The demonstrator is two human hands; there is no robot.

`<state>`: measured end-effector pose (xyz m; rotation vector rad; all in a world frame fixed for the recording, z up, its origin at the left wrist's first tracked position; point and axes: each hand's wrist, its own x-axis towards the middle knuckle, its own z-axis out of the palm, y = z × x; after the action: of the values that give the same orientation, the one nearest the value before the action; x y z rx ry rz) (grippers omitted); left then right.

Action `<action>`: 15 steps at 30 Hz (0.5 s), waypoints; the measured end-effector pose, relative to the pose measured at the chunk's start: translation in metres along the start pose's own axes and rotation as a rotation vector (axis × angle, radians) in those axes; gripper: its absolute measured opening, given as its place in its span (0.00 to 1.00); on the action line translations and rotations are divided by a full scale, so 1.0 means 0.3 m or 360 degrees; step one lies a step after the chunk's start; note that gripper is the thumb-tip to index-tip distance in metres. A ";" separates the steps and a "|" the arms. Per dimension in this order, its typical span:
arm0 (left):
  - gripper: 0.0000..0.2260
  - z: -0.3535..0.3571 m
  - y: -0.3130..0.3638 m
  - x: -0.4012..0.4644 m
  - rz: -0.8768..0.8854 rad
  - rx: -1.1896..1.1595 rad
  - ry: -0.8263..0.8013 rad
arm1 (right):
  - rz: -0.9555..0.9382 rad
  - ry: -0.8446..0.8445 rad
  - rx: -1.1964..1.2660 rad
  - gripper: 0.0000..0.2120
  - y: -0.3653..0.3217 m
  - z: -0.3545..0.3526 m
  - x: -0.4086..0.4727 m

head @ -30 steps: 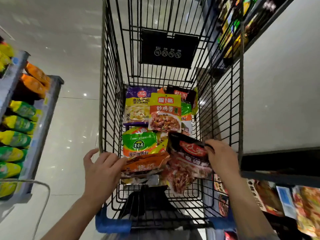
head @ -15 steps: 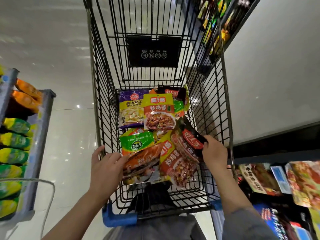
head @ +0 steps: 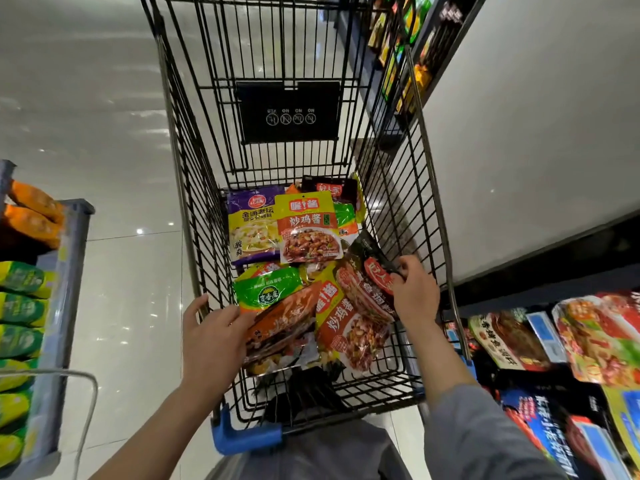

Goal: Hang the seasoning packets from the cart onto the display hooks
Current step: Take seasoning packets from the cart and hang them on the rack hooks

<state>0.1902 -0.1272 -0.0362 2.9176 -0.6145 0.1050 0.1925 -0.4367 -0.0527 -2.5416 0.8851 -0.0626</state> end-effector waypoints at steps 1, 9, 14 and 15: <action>0.15 0.001 -0.001 -0.002 -0.0004 -0.0004 0.0007 | 0.0009 0.0006 -0.0093 0.10 0.007 0.001 -0.007; 0.13 0.015 -0.009 -0.007 0.0033 -0.0048 0.0103 | -0.0038 -0.0008 -0.0236 0.11 0.005 -0.021 -0.043; 0.09 0.031 -0.022 -0.012 0.0041 -0.0167 0.0152 | -0.0062 0.0109 0.0016 0.12 -0.044 -0.131 -0.116; 0.07 0.032 -0.023 -0.014 0.0026 -0.0207 0.0168 | -0.0050 0.0130 0.0031 0.12 -0.050 -0.170 -0.130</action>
<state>0.1896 -0.1208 -0.0470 2.7622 -0.6046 0.2115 0.1610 -0.4231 0.0034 -2.5504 0.8712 -0.1848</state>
